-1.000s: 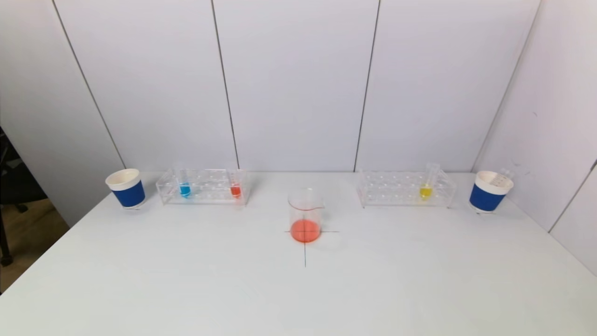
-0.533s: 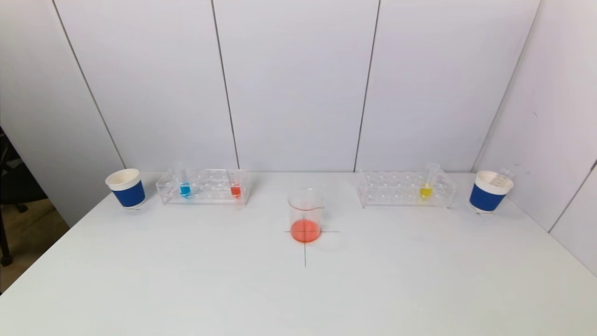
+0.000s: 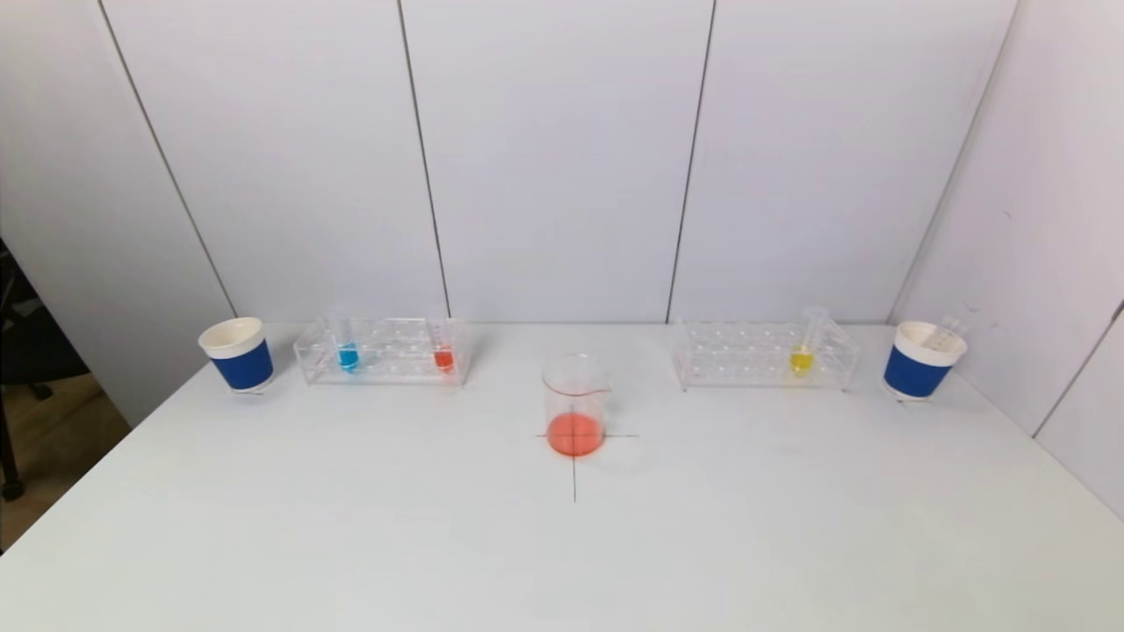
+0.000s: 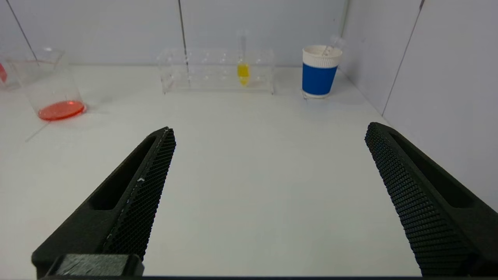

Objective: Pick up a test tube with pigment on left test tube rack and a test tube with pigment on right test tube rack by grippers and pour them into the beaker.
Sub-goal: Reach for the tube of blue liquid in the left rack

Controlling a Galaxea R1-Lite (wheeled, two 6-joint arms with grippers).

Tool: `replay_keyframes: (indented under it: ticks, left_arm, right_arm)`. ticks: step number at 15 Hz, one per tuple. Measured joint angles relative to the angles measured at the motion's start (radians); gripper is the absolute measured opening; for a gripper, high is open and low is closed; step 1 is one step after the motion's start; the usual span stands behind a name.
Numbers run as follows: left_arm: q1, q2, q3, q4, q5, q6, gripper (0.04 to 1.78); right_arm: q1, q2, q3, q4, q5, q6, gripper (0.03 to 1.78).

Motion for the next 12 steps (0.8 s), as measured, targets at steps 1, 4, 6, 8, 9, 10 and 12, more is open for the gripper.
replay_keyframes:
  ticks: [1,4,6,8,9,10,12]
  left_arm:
    - [0.0,0.0,0.0,0.0,0.0,0.0,1.76]
    - [0.0,0.0,0.0,0.0,0.0,0.0,1.76]
    - [0.0,0.0,0.0,0.0,0.0,0.0,1.76]
    - [0.0,0.0,0.0,0.0,0.0,0.0,1.76]
    - [0.0,0.0,0.0,0.0,0.0,0.0,1.76]
    - [0.0,0.0,0.0,0.0,0.0,0.0,1.76]
    - [0.0,0.0,0.0,0.0,0.0,0.0,1.76]
  right_arm:
    - [0.0,0.0,0.008,0.024,0.001,0.003,1.77]
    - [0.0,0.0,0.016,0.028,0.002,0.008,1.77]
    - [0.0,0.0,0.017,0.027,0.002,0.01,1.77]
    - [0.0,0.0,0.017,0.027,0.002,0.011,1.77]
    - [0.0,0.0,0.017,0.027,0.002,0.011,1.77]
    - [0.0,0.0,0.017,0.027,0.002,0.011,1.77]
    - [0.0,0.0,0.017,0.027,0.002,0.011,1.77]
